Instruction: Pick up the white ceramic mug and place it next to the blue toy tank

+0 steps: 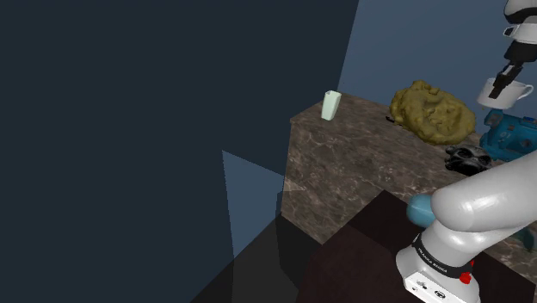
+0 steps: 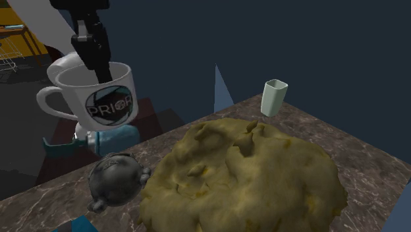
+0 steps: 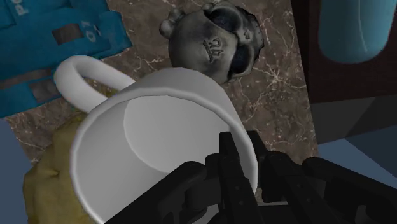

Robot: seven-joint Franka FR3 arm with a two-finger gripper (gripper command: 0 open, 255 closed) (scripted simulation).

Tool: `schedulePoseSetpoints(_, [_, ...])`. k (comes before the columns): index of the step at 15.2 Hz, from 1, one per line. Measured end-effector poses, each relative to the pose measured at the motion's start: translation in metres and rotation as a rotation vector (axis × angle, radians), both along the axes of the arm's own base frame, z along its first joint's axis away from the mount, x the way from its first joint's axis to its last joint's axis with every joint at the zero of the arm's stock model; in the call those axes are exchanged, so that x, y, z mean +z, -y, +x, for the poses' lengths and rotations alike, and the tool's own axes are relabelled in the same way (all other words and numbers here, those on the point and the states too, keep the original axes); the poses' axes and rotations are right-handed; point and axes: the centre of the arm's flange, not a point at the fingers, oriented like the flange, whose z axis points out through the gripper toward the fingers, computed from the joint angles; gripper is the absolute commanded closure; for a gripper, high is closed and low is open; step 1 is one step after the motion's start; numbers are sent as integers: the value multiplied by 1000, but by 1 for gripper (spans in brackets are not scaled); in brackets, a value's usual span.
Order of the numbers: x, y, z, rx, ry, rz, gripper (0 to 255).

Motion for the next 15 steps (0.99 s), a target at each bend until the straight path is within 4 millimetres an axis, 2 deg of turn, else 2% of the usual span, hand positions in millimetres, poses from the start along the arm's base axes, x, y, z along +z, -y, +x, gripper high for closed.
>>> schedulePoseSetpoints(12, [1,35,-153,0,1,1,255])
schedulePoseSetpoints(15, [1,50,-191,-1,0,0,255])
